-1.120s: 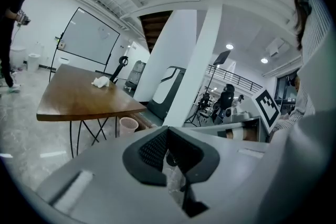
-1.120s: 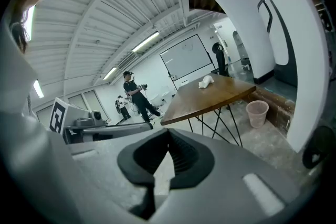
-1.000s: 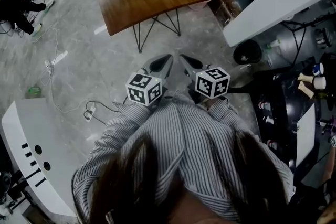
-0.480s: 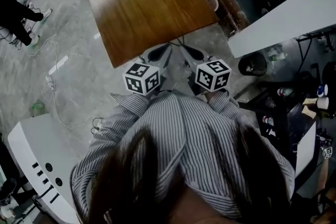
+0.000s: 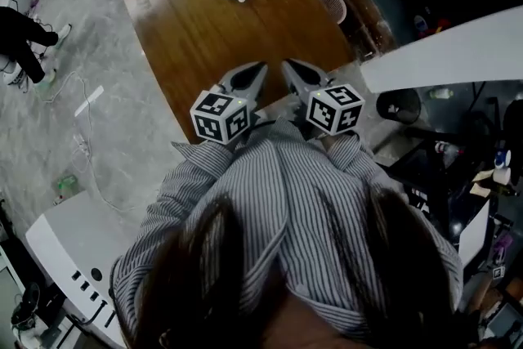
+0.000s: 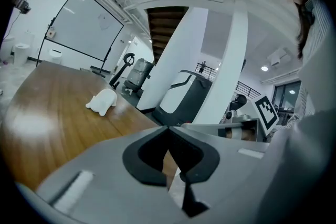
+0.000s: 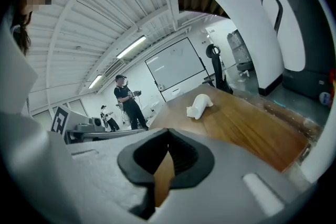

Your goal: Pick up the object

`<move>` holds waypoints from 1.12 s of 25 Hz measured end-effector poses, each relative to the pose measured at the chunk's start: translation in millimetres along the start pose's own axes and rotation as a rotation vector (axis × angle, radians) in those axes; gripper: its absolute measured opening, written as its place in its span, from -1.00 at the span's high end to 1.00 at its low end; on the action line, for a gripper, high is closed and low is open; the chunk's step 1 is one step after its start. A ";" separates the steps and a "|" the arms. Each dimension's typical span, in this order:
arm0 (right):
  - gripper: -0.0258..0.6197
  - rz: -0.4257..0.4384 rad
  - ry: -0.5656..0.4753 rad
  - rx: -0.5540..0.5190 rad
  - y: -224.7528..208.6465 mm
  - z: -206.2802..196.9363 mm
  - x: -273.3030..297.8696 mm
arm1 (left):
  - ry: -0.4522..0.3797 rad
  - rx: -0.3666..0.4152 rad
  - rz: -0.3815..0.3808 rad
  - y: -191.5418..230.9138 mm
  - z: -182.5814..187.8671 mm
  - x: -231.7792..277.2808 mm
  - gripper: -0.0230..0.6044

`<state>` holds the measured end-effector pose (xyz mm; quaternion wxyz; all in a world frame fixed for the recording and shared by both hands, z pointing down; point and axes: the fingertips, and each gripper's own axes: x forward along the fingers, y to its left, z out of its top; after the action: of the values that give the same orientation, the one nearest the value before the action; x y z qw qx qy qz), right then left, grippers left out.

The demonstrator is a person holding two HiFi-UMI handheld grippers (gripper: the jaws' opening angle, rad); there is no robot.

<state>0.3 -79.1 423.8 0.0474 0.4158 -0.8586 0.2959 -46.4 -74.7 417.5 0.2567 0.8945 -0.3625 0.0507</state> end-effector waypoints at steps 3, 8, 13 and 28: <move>0.92 0.011 0.023 -0.008 -4.1 3.7 16.3 | 0.016 -0.043 0.007 13.8 -3.2 7.3 0.93; 0.92 0.049 0.067 -0.010 -12.7 5.6 41.3 | 0.018 -0.104 0.037 36.7 -1.2 20.5 0.93; 0.92 0.085 0.077 -0.009 -34.1 31.2 66.3 | 0.006 -0.095 0.095 55.4 15.7 36.8 0.93; 0.92 0.162 0.139 0.046 -80.2 51.6 120.2 | -0.015 -0.066 0.183 126.2 52.4 82.8 0.93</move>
<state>-9.8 -228.2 458.5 0.0730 0.3245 -0.8770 0.3467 -75.9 -228.7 448.5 0.2776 0.8492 -0.4459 0.0552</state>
